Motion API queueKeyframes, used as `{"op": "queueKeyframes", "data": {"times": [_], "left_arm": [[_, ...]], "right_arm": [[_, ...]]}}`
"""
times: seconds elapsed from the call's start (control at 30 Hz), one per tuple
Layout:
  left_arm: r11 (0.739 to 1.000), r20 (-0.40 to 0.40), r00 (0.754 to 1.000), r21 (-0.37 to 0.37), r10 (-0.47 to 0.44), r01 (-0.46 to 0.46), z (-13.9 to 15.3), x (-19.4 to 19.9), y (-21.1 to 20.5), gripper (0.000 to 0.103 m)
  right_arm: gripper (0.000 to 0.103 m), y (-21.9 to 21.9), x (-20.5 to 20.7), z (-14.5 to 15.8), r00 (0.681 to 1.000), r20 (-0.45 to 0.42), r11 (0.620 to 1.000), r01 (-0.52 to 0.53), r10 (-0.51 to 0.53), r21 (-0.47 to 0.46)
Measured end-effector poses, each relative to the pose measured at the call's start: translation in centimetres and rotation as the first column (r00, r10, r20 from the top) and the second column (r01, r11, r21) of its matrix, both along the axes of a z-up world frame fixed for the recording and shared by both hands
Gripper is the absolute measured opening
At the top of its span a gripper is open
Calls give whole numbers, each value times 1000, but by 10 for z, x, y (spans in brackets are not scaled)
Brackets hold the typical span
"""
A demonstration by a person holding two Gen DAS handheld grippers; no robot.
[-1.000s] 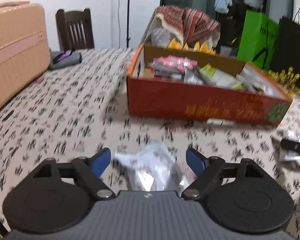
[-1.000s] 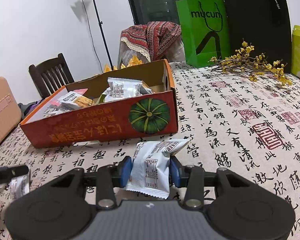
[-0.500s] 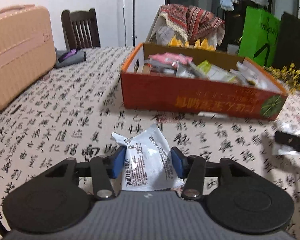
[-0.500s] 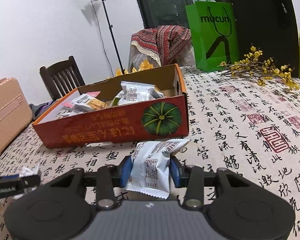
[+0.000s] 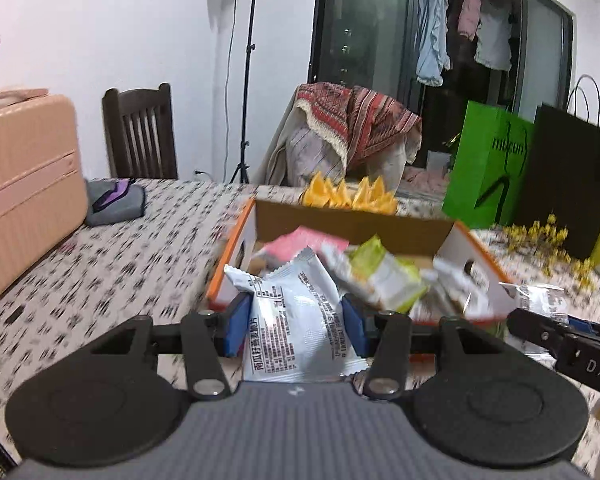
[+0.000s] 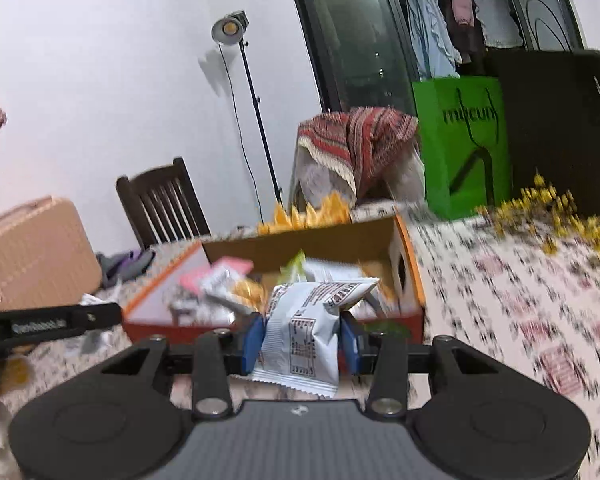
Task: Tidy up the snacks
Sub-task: 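Carry both white packets over the orange box and lower them inside, then open both grippers to release the white packets into the box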
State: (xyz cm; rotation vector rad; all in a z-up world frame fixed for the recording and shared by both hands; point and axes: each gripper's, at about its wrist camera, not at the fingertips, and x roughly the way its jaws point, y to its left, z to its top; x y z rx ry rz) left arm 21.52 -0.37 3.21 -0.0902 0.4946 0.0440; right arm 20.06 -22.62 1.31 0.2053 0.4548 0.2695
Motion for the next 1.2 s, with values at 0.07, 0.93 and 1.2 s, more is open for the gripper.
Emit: {"op": "queueKeyframes", "data": {"times": [0.07,0.93,1.2], "left_arm": [[1000,13,1000,-9,-6,6,6,16,-2,51],[995,160,982,-49,98,-91,-1,75,14,103],[999,251,967,-7,33,-32,36,4,7,103]], "right_arm": [[40,3,16,10,1000,1,1000,9,-9,4],[103,2,111,-6,998,-32,999,46,-46,12],[103,-13,55,27,998,-1,997,63,-63,39]]}}
